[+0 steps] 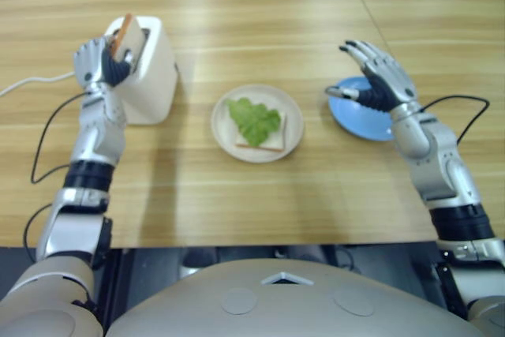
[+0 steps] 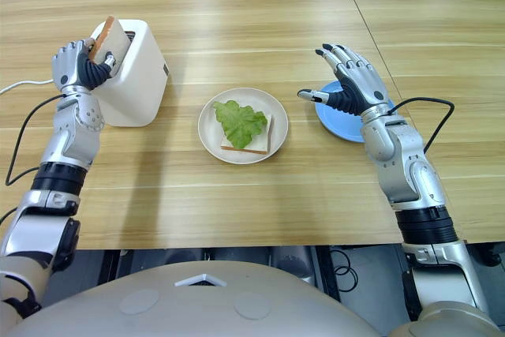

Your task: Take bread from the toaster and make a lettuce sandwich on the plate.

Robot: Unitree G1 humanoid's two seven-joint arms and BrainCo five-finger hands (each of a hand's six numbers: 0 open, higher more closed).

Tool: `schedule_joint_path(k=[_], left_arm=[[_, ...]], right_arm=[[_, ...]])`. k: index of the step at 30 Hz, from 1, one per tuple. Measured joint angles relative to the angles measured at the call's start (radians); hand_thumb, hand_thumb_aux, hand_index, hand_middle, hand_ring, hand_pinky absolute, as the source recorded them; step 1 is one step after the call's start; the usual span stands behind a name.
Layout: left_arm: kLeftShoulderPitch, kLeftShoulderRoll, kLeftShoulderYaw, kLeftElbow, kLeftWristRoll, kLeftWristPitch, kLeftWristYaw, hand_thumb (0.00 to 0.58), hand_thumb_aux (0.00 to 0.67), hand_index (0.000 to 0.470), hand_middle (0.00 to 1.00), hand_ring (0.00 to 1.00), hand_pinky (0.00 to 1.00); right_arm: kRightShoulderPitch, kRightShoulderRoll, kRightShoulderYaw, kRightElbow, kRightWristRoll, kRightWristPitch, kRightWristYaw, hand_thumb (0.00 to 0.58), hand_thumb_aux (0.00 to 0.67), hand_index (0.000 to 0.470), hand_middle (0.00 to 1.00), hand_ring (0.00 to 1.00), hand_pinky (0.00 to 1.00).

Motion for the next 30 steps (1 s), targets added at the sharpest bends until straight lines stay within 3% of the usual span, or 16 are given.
schedule_joint_path(k=[6, 12, 16, 18, 25, 30], left_arm=[[0.071, 0.005, 0.130, -0.329, -0.062, -0.120, 0.086, 0.580, 0.670, 0.460, 1.00, 1.00, 1.00], [0.064, -0.050, 0.139, -0.475, -0.366, -0.272, -0.141, 0.580, 0.670, 0.460, 1.00, 1.00, 1.00], [0.027, -0.143, 0.052, -0.376, -0.665, -0.307, -0.472, 0.580, 0.670, 0.460, 1.00, 1.00, 1.00], [0.017, -0.169, 0.012, -0.279, -0.726, -0.296, -0.580, 0.580, 0.670, 0.460, 1.00, 1.00, 1.00], [-0.014, -0.248, -0.067, 0.058, -0.776, -0.264, -0.803, 0.580, 0.670, 0.460, 1.00, 1.00, 1.00], [-0.045, -0.281, -0.131, 0.227, -0.759, -0.326, -0.941, 0.580, 0.670, 0.460, 1.00, 1.00, 1.00]], right_arm=[[0.001, 0.004, 0.002, 0.023, -0.001, -0.003, -0.013, 0.000, 0.000, 0.000, 0.00, 0.00, 0.00], [0.000, 0.018, 0.000, 0.047, 0.014, -0.009, -0.028, 0.000, 0.000, 0.000, 0.00, 0.00, 0.00], [-0.001, 0.035, -0.029, 0.091, 0.064, -0.024, -0.049, 0.000, 0.000, 0.000, 0.00, 0.00, 0.00], [-0.005, 0.035, -0.048, 0.109, 0.089, -0.026, -0.060, 0.000, 0.000, 0.000, 0.00, 0.00, 0.00], [-0.010, 0.042, -0.107, 0.149, 0.155, -0.047, -0.088, 0.000, 0.000, 0.000, 0.00, 0.00, 0.00], [-0.019, 0.048, -0.104, 0.172, 0.167, -0.063, -0.087, 0.000, 0.000, 0.000, 0.00, 0.00, 0.00]])
